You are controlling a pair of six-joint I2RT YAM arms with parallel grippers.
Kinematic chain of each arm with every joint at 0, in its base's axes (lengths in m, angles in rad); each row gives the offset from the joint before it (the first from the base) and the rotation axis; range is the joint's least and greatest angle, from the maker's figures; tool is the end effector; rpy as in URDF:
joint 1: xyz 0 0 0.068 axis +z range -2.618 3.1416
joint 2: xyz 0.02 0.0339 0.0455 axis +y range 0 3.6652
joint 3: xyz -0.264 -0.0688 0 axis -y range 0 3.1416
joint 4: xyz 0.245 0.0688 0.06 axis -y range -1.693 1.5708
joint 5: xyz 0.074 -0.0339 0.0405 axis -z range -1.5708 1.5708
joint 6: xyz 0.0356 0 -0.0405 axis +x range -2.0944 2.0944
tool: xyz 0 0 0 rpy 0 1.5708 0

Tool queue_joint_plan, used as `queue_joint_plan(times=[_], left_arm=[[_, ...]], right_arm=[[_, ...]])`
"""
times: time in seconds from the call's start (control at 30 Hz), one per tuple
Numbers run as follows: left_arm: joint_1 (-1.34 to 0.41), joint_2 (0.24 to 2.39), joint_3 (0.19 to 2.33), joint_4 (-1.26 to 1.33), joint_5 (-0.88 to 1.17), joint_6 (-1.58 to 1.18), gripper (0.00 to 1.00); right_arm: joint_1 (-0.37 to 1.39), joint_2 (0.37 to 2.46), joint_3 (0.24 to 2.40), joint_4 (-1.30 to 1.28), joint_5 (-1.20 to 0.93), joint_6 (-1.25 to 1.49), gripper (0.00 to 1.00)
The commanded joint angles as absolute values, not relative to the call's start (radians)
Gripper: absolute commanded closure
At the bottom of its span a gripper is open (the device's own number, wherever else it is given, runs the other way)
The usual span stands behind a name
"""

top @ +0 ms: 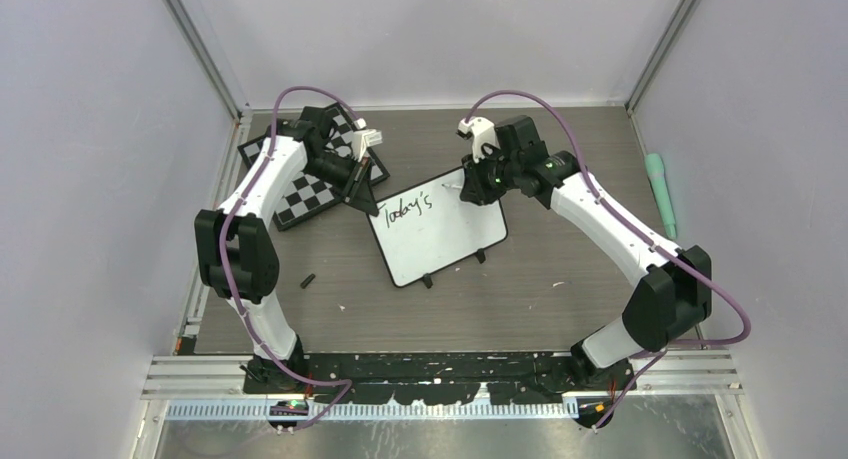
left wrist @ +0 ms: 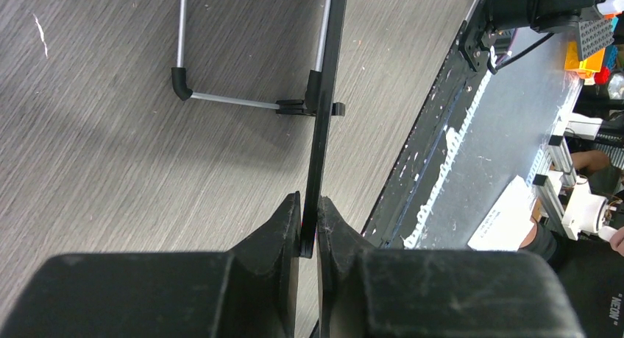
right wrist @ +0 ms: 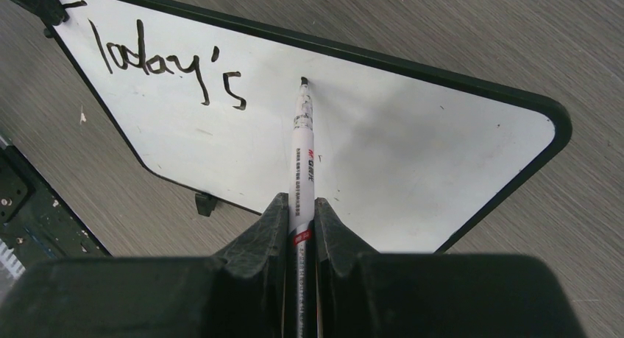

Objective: Write a sentence on the whiteboard

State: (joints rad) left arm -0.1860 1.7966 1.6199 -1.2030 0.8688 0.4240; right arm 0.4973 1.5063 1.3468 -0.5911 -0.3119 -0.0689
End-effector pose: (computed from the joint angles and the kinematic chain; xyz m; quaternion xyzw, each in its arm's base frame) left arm 0.3382 -0.0913 0.2916 0.3095 0.8493 -0.4057 0.1357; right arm 0.2877 0.1686 0.3237 -0.3125 0.8526 0.2229 0.3546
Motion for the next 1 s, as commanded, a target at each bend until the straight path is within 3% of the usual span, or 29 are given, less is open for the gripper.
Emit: queue_joint_plan(times=[0.0,0.97], left_arm=[[-0.186,1.766,1.619,-1.200,0.898,0.422,0.91],[-0.186,1.765,1.611,-1.202,0.888,0.425,0.94]], right_arm=[[0.498,1.517,1.397,-0.559,-0.322,-0.065,1.00],[0.514,1.474,1.287,-0.624,-0.349,-0.124,1.00]])
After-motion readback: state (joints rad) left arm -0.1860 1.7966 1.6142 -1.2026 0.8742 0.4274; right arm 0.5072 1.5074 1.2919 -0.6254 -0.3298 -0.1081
